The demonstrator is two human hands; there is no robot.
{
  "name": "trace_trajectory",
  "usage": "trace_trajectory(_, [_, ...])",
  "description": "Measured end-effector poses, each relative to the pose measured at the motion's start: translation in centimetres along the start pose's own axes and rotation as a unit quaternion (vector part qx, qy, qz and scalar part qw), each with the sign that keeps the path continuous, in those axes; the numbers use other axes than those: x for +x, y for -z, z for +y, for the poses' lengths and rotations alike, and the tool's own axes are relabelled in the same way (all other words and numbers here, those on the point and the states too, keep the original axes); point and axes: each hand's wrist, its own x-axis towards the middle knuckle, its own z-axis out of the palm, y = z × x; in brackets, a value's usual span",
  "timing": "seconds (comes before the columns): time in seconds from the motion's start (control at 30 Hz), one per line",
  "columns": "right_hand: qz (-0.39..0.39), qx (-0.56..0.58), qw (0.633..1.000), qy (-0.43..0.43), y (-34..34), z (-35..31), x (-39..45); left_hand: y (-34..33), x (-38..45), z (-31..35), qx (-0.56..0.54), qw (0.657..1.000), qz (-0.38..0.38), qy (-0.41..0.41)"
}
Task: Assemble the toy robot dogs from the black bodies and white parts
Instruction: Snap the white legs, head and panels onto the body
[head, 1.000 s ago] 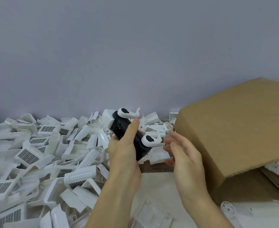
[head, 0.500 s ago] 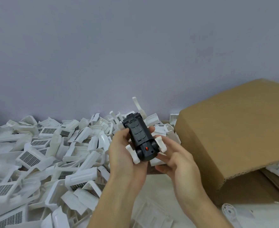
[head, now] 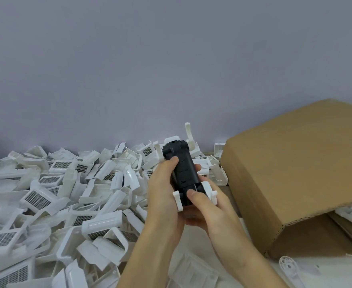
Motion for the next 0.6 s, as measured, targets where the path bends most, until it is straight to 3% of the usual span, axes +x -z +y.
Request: trace_trajectory(0.6, [-0.032,0.006,0.999,0.017,0.21,0.20,0.09,0.04,0.14,-0.09,-0.010,1.000,0.005,-0.008])
